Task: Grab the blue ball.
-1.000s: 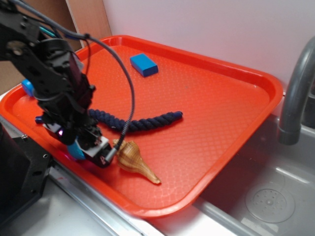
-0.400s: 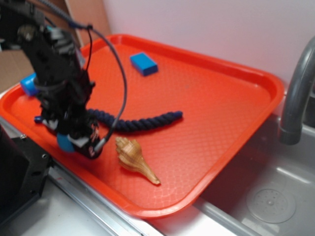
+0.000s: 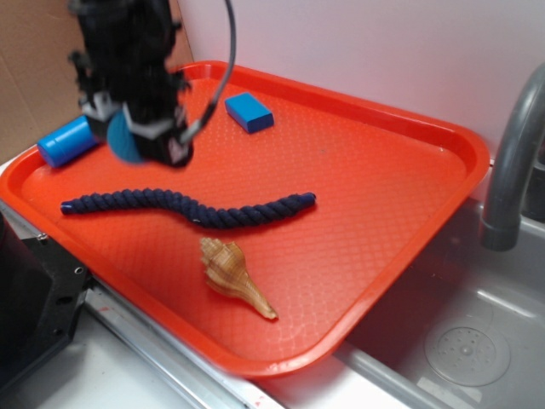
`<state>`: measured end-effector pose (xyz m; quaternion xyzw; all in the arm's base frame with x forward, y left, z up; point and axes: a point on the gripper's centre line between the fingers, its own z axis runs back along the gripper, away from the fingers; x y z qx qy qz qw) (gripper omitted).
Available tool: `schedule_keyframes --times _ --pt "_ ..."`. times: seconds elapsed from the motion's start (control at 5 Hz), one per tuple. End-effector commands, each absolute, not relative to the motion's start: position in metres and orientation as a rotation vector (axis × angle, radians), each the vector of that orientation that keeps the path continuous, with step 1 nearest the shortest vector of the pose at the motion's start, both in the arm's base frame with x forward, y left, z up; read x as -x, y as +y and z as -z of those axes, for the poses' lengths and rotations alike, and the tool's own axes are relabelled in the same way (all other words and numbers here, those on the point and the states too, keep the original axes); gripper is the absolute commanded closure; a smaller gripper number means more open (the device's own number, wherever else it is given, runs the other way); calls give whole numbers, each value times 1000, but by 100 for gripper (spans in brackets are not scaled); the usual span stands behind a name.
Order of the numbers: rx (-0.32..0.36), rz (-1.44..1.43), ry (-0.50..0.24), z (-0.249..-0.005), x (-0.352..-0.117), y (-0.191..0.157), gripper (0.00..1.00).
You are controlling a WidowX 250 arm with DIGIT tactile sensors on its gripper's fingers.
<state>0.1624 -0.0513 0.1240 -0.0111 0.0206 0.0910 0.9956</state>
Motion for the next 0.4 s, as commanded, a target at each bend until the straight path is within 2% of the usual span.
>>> schedule_keyframes --times 0.0,0.2 --pt "96 -224 -86 -212 -167 -43 100" --pt "130 -234 -137 -215 -161 -40 100"
